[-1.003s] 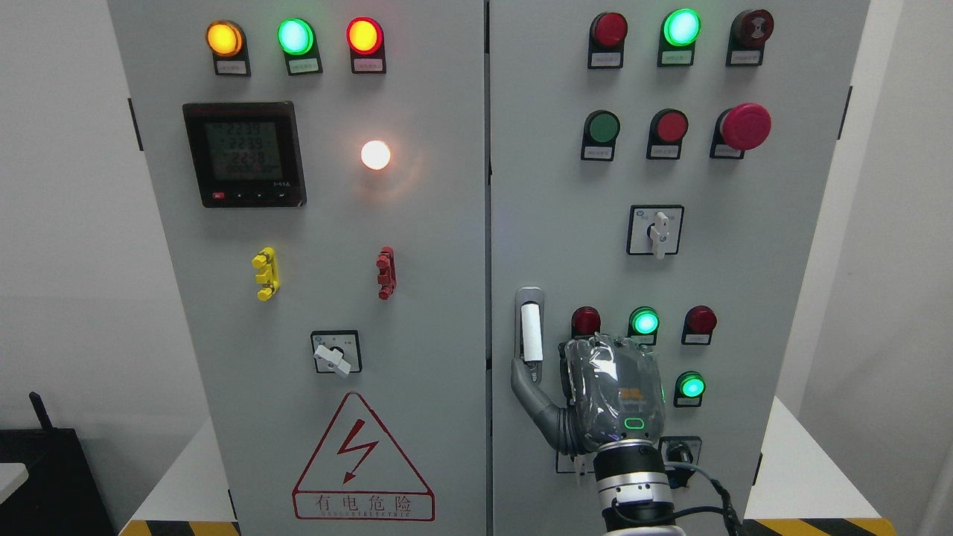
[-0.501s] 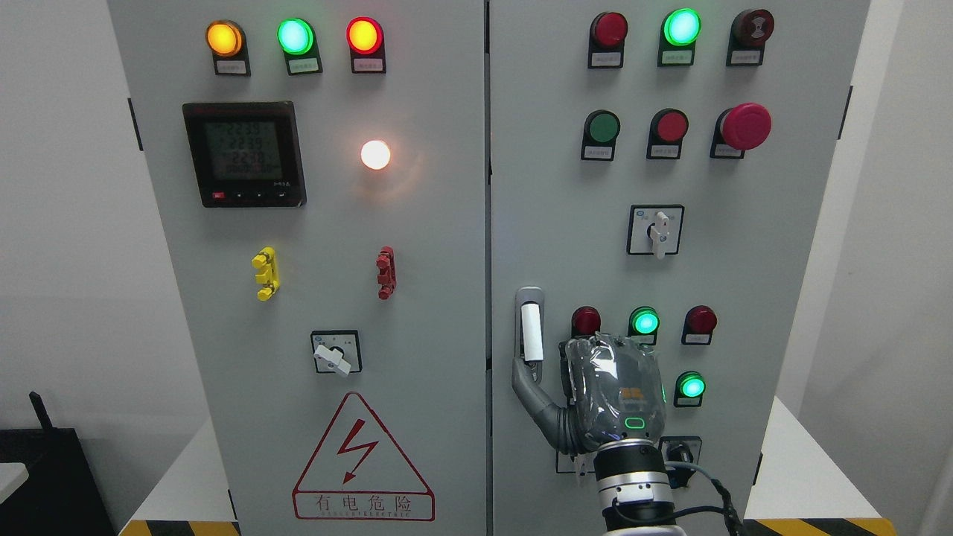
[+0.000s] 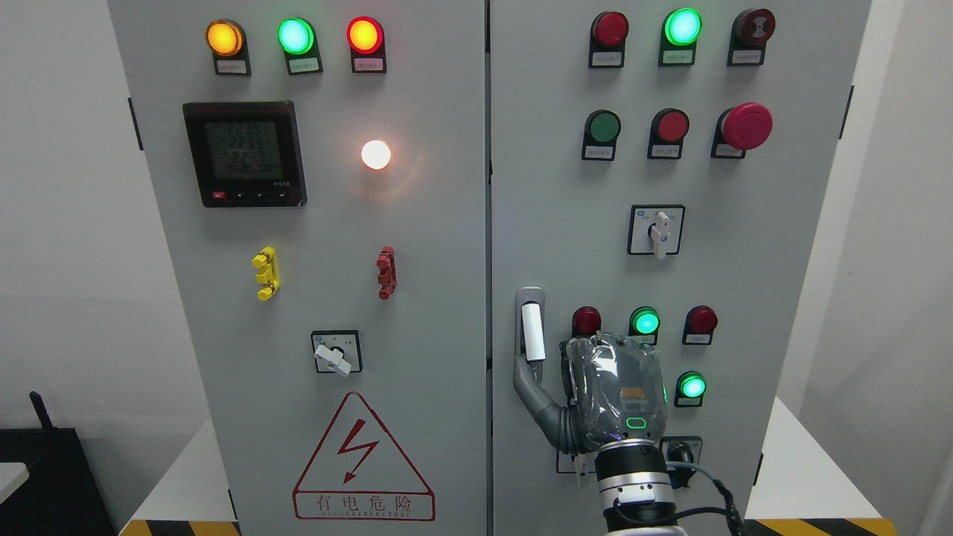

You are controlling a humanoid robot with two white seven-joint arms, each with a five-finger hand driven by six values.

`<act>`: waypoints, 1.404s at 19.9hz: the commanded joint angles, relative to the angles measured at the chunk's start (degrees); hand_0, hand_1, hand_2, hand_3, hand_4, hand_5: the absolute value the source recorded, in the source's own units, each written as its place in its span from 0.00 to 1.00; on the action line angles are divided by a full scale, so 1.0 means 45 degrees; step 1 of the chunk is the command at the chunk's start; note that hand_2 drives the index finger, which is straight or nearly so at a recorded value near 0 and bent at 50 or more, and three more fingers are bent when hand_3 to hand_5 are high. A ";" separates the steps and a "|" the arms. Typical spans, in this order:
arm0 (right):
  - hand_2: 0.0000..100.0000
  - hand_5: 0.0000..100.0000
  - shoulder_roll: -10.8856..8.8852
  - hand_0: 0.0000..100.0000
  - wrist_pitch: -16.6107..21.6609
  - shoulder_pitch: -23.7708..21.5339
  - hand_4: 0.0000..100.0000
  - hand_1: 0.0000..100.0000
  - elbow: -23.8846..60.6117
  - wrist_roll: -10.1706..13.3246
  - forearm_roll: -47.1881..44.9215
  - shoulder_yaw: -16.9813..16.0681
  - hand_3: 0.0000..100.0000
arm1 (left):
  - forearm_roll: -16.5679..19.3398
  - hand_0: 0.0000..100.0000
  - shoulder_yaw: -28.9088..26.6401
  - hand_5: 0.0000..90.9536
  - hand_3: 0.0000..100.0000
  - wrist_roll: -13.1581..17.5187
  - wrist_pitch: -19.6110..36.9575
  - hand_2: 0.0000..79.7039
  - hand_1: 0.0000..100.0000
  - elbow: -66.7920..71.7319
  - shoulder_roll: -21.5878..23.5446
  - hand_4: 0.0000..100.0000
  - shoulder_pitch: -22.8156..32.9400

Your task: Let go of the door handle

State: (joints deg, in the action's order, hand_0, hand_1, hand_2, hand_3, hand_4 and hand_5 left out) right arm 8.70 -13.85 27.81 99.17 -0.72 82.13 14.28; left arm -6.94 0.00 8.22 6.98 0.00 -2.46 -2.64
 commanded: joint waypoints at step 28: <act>1.00 0.91 -0.0116 0.43 -0.0027 -0.0067 0.90 0.14 0.0188 0.0042 0.0070 -0.0321 1.00 | 0.0000 0.12 -0.0137 0.00 0.00 -0.0010 -0.0007 0.00 0.39 0.0215 0.0000 0.00 0.0001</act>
State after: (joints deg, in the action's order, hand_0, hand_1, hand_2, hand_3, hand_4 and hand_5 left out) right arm 8.36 -13.98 27.57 99.96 -0.53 82.43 13.48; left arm -6.94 0.00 8.22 6.97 0.00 -2.46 -2.62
